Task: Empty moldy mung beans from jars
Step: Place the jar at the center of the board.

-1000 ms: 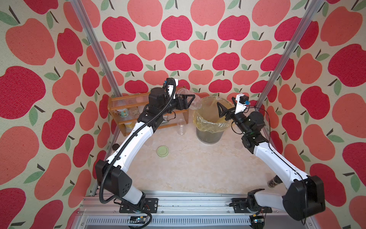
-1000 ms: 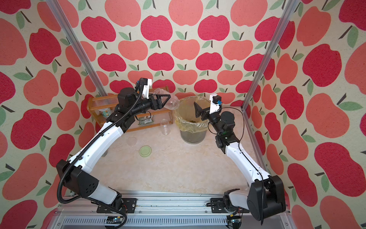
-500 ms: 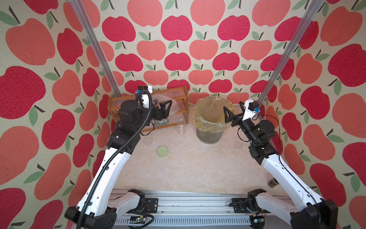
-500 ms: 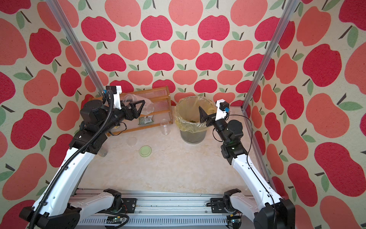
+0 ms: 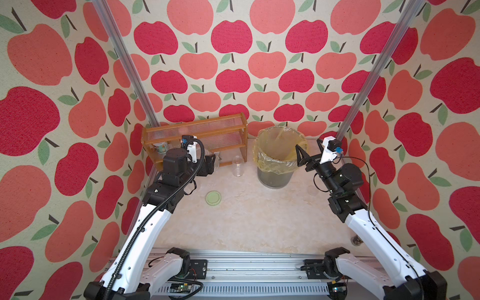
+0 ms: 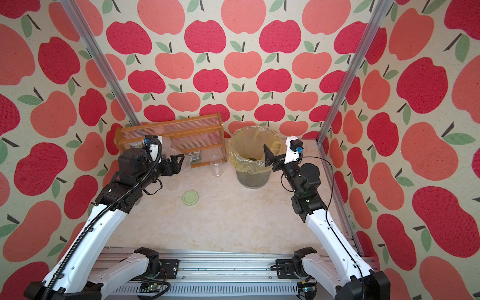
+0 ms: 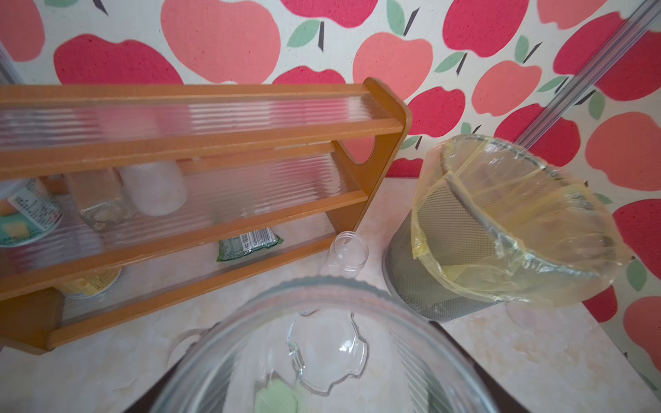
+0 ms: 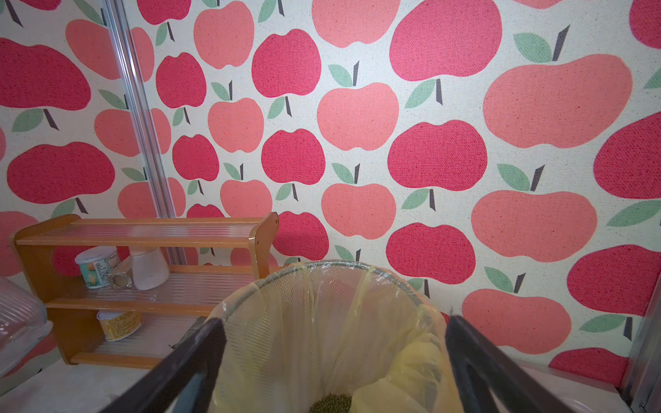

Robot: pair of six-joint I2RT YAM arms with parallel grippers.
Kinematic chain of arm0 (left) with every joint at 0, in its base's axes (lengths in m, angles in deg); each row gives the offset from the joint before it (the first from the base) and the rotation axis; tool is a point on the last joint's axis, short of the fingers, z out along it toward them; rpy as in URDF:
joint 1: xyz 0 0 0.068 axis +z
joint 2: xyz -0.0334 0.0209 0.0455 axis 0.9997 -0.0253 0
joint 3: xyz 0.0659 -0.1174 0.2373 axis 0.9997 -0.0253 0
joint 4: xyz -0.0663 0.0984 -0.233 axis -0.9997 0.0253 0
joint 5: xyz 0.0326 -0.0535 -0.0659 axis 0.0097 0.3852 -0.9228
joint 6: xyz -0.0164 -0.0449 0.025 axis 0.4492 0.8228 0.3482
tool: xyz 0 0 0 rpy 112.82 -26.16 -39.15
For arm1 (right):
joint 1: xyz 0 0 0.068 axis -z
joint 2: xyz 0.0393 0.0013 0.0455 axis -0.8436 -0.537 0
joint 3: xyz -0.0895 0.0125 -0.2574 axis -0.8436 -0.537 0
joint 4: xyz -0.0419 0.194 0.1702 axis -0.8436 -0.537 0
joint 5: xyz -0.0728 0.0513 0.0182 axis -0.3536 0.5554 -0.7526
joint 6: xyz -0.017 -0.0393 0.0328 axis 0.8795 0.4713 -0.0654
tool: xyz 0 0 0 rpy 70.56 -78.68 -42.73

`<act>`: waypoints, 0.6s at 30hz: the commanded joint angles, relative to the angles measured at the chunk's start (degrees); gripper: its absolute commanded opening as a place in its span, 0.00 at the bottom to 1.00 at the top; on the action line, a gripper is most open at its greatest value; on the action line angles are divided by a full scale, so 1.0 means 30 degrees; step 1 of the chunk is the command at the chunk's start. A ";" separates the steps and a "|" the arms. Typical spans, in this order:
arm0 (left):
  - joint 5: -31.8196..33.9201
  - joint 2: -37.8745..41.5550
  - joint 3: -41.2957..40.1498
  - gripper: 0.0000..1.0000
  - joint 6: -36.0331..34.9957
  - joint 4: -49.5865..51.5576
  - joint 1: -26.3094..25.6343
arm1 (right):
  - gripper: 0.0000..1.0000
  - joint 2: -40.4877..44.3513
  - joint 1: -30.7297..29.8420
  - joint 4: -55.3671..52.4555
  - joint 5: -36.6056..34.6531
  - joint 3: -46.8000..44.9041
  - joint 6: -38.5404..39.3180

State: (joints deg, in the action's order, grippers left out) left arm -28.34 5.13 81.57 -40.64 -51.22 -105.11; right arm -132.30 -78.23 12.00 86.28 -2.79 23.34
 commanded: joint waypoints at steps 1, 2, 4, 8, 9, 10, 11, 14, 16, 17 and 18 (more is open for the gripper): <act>0.1196 -0.0472 -0.1049 0.71 -0.0029 -0.2730 0.0187 | 0.99 0.0635 0.0137 -0.0050 -0.0155 -0.0536 -0.0228; 0.1405 -0.0721 -0.1350 0.71 0.0019 -0.3218 0.0187 | 0.99 0.0720 0.0121 -0.0174 -0.0093 -0.0639 -0.0242; 0.1624 -0.1308 -0.1706 0.71 0.0175 -0.4074 0.0244 | 0.99 0.0880 0.0136 -0.0378 -0.0015 -0.0812 -0.0155; 0.0932 -0.3035 -0.1611 0.71 0.0040 -0.5290 0.0332 | 0.99 0.1262 0.0178 -0.0856 -0.0204 -0.1082 0.0035; 0.0822 -0.3430 -0.1510 0.71 -0.0026 -0.5432 0.0303 | 0.99 0.1308 0.0194 -0.0972 -0.0219 -0.1134 0.0083; 0.0755 -0.3829 -0.1516 0.71 -0.0064 -0.5672 0.0275 | 0.99 0.1393 0.0237 -0.1109 -0.0241 -0.1196 0.0134; 0.0703 -0.4234 -0.1608 0.71 -0.0128 -0.6075 0.0304 | 0.99 0.1447 0.0251 -0.1169 -0.0249 -0.1295 0.0168; 0.0273 -0.5431 -0.2058 0.70 -0.0261 -0.7028 0.0317 | 0.99 0.1647 0.0356 -0.1309 -0.0353 -0.1512 0.0203; -0.0191 -0.6048 -0.2302 0.70 -0.0238 -0.7306 0.0184 | 0.99 0.1682 0.0399 -0.1463 -0.0355 -0.1552 0.0259; -0.0080 -0.6288 -0.2420 0.70 -0.0234 -0.7375 0.0036 | 0.99 0.1683 0.0428 -0.1510 -0.0333 -0.1552 0.0282; -0.0032 -0.6396 -0.2610 0.69 -0.0169 -0.7526 -0.0086 | 0.99 0.1665 0.0457 -0.1559 -0.0315 -0.1560 0.0335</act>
State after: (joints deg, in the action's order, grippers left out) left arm -27.32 -13.67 74.62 -40.84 -67.92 -104.61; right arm -128.17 -77.29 8.39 86.24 -6.94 23.36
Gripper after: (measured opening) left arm 0.834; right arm 0.993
